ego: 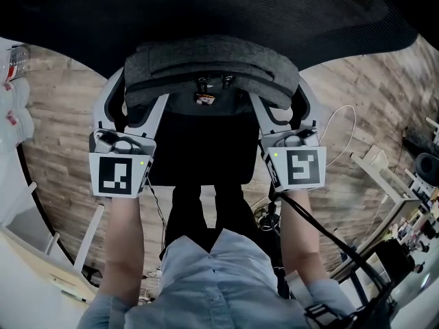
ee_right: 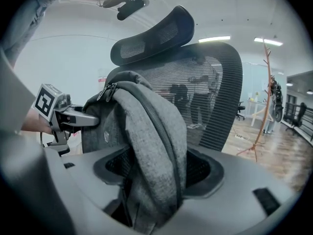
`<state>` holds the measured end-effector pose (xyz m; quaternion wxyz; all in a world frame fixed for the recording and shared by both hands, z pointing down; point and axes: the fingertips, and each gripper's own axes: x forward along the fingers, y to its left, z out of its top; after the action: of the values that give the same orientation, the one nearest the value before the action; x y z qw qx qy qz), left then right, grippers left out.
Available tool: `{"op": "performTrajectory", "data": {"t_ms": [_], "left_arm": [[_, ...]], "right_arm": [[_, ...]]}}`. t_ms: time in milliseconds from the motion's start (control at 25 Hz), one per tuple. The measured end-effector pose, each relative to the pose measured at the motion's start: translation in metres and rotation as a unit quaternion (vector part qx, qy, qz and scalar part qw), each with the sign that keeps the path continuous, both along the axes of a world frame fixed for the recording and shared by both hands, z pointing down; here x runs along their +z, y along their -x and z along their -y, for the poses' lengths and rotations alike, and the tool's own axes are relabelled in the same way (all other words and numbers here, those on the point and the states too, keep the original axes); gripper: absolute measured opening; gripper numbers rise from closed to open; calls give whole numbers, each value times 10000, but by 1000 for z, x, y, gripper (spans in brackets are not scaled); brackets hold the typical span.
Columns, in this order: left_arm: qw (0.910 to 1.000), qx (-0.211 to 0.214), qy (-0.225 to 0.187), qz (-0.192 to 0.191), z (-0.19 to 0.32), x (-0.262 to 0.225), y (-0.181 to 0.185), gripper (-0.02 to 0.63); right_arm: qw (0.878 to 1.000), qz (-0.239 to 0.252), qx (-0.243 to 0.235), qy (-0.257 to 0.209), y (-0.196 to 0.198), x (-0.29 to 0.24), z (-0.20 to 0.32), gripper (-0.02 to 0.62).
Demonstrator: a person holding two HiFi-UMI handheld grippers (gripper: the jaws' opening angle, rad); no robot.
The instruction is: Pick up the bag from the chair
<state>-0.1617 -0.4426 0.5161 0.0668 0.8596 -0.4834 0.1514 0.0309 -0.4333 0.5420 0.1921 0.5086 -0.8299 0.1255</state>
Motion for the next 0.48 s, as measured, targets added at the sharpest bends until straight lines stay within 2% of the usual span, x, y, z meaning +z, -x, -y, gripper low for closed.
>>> {"op": "performTrajectory", "data": {"t_ms": [480], "left_arm": [[9994,-345,22,-2,-28,-3,9,176]], "right_arm": [[10000,-31,62,54,14,-2,-22,164]]}}
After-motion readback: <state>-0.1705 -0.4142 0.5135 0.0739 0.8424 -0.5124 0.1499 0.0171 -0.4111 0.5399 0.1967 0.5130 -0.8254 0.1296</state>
